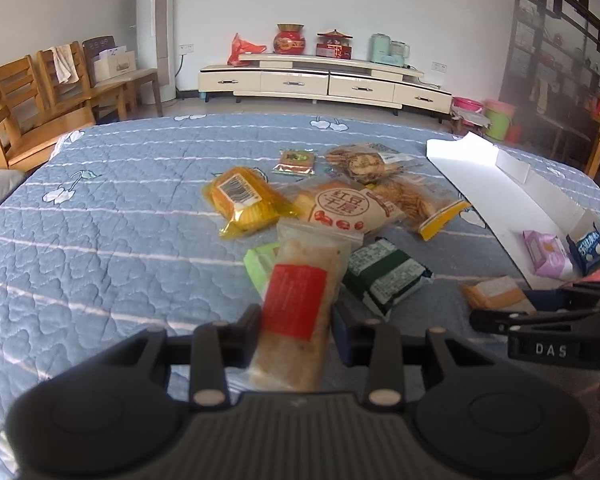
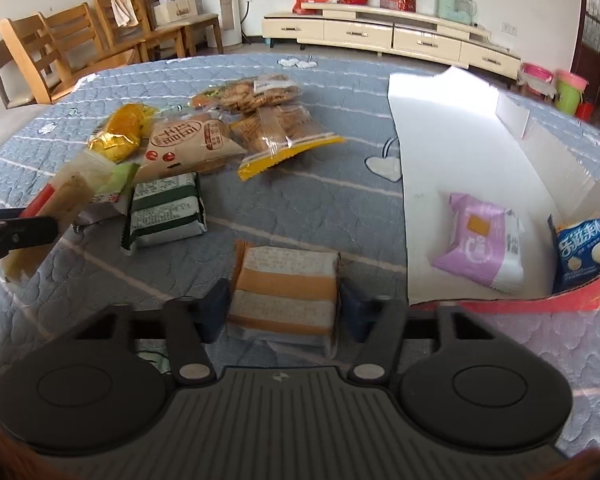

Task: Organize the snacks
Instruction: 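Grasp the red-labelled bread bag with the left tool while the right tool grasps the striped wafer pack, then carry the bread bag with the left tool while the right tool carries the wafer pack to the tray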

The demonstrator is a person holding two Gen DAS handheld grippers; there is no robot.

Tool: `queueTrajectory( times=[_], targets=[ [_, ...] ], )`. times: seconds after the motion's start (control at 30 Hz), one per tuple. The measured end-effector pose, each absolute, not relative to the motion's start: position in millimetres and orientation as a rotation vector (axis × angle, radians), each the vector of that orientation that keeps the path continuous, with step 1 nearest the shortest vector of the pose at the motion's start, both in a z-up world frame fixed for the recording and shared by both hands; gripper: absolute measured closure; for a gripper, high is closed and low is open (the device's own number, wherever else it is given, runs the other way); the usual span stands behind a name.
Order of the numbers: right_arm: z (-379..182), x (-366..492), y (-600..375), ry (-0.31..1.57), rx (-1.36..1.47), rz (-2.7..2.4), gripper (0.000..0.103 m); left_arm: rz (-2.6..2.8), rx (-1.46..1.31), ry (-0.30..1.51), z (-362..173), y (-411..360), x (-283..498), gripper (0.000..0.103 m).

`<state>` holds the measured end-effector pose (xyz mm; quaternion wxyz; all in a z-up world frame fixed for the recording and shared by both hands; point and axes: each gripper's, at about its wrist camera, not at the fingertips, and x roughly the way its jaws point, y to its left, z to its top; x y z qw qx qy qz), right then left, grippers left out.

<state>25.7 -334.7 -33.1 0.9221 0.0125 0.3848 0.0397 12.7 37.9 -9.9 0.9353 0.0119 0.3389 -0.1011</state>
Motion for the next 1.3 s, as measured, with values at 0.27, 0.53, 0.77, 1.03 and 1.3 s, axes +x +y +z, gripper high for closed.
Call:
queueTrajectory(
  times=[0.27,0.53,0.77,1.03,1.3],
  targets=[
    [-7.7,7.7,-334.1,0.704,0.021,0.075,0.039,-0.166,0.037,0.659,4.2,27.5,4.8,0.066],
    [27.8,-7.4,-340.4,0.625,0.043,0.097,0.039,-0.142,0.017,0.632,24.4,17.8,-3.7,0.066],
    [45.3,-21.2,-348.2,0.586,0.037,0.089,0.039,-0.130,0.032,0.613,36.7,2.3,-10.1,0.066],
    [60.9,-34.9,-361.6,0.546,0.051,0.065,0.039,-0.138,0.047,0.580,48.9,-13.2,-15.9,0.066],
    [63.8,-47.1,-372.8,0.523,0.062,0.038,0.039,-0.165,0.045,0.569,56.9,-27.3,-16.8,0.066]
  ],
)
